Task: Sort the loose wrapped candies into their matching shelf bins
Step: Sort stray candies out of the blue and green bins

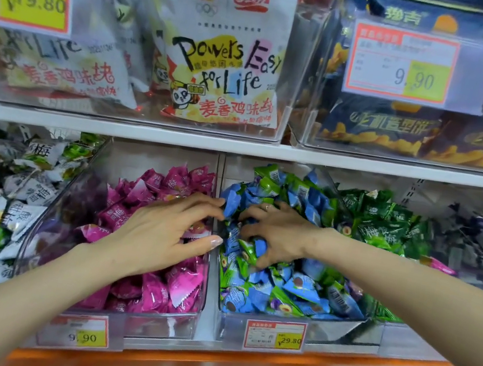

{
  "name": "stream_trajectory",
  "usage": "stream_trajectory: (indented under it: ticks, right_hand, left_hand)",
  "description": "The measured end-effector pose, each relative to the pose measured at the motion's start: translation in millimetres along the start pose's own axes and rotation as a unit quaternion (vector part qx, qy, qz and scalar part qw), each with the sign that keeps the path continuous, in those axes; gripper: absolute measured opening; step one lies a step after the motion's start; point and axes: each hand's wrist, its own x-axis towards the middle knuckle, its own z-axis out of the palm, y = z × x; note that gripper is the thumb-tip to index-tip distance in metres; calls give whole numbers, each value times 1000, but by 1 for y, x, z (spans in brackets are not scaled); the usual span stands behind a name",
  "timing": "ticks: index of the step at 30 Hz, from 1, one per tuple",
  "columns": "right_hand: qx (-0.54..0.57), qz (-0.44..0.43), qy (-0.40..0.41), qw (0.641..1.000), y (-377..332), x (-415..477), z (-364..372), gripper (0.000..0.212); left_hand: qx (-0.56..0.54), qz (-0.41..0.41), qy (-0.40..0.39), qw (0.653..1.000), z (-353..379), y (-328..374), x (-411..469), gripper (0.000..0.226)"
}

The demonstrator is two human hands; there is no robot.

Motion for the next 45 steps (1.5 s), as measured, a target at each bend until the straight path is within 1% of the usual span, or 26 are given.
stream_trajectory:
  ticks: [2, 5, 9, 12, 16, 19, 21, 22, 24, 25, 26, 27, 29, 31, 34, 37, 39, 40, 43, 45]
  right_hand:
    - [2, -1, 25, 1000, 8, -1, 1, 58]
    - [8, 2, 57, 998, 18, -1, 2, 56]
    - [49, 12, 106, 993, 29, -1, -2, 52]
    - [74, 20, 118, 990, 33, 0, -3, 49]
    - [126, 50, 144, 980, 34, 1, -5, 56]
    - [186, 96, 168, 963, 33, 3, -4, 54]
    - [239, 123, 169, 948, 31, 4, -6, 52]
    - [284, 120, 161, 938, 29, 2, -8, 54]
    - [393, 85, 134, 906, 23, -4, -14, 55]
    - [420, 67, 118, 897, 20, -9, -16, 56]
    - [420, 55, 101, 900, 17, -15, -18, 58]
    - [398, 50, 88, 912, 15, -21, -19, 59]
    - [300, 23, 86, 950, 12, -32, -19, 61]
    - [198, -52, 81, 976, 6, -41, -15, 59]
    - [52, -128, 24, 990, -3, -49, -3, 47]
    - [-46, -139, -26, 989, -3, -43, 6, 46]
    - [-84, -142, -31, 986, 2, -35, 7, 46]
    - [-90, -145, -26, 985, 5, -31, 7, 43]
    - [-73, -135, -2, 988, 17, -28, 5, 33]
    - [-64, -113, 22, 991, 28, -29, 2, 32]
  left_hand:
    - [-2, 1, 2, 1000, 0, 0, 0, 68]
    - [-6, 1, 5, 1000, 0, -1, -1, 68]
    - [-1, 4, 9, 1000, 1, -1, -1, 69]
    - [-3, 4, 8, 1000, 1, -1, -1, 67]
    - [-4, 6, 8, 1000, 2, -1, -1, 65]
    - [-2, 9, 11, 1000, 2, 0, -1, 67]
    - [-1, 8, 9, 1000, 2, 0, -1, 71]
    - [-3, 8, 8, 1000, 2, 0, 0, 73]
    - [-10, 8, 4, 1000, 3, 0, 0, 74]
    - [-11, 7, 2, 1000, 2, 0, 1, 75]
    - [-12, 7, 0, 1000, 3, 0, 1, 75]
    - [-13, 7, 0, 1000, 3, 0, 1, 76]
    - [-16, 7, -1, 1000, 3, 0, 1, 76]
    - [-17, 8, -2, 1000, 4, -1, 1, 76]
    - [-15, 6, -4, 1000, 3, -1, 2, 77]
    - [-14, 3, -3, 1000, 2, 0, 2, 78]
    - [-11, 4, -4, 1000, 1, 0, 1, 76]
    - [-9, 6, -3, 1000, 0, 0, 1, 75]
    - [-5, 6, 6, 1000, 0, 0, -1, 73]
    - [2, 6, 8, 1000, 0, 1, -1, 70]
